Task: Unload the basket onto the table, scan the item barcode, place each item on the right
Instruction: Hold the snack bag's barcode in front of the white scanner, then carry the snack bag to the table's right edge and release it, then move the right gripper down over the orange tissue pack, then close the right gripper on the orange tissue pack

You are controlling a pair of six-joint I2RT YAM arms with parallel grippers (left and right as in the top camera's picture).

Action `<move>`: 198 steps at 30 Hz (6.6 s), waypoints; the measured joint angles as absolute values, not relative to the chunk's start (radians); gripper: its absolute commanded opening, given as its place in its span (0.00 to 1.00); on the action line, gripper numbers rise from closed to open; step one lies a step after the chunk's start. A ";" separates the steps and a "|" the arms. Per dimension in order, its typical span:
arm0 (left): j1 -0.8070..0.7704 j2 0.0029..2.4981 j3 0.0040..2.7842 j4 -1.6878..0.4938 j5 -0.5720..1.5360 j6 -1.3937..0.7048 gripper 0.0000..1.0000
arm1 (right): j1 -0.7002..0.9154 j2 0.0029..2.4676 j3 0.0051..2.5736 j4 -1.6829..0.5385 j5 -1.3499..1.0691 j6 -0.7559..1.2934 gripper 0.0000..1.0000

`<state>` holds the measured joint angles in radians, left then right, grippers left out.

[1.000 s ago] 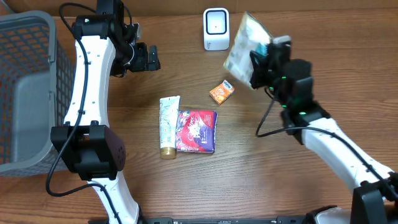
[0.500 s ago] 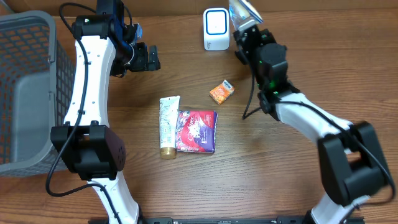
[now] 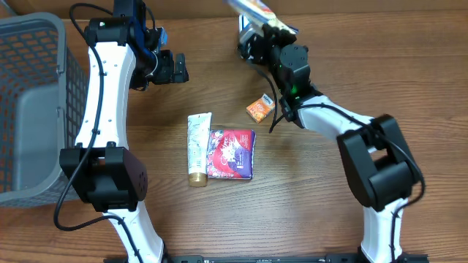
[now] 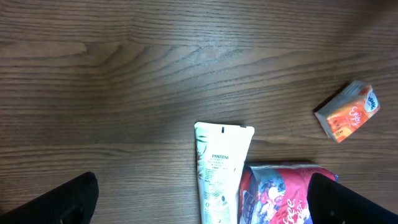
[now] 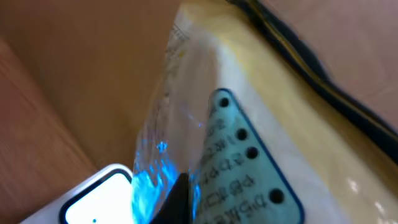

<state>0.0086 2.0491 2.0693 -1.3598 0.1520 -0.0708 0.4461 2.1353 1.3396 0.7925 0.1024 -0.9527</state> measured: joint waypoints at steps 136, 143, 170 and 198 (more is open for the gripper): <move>0.009 2.049 2.069 -1.358 0.152 -0.071 1.00 | 0.361 2.088 1.694 -0.807 -0.224 -0.333 1.00; 0.009 2.049 2.069 -1.358 0.152 -0.071 1.00 | 0.390 2.113 1.694 -0.770 -0.181 -0.341 1.00; 0.009 2.049 2.069 -1.358 0.152 -0.071 1.00 | 0.473 2.244 1.694 -0.771 -0.100 -0.368 0.88; 0.009 2.049 2.069 -1.358 0.152 -0.071 1.00 | 0.473 2.244 1.699 -0.771 -0.158 -0.196 0.65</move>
<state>0.0086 2.0491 2.0693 -1.3579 0.1520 -0.0708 0.4728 2.2444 1.6993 -0.7712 -0.1581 -0.1959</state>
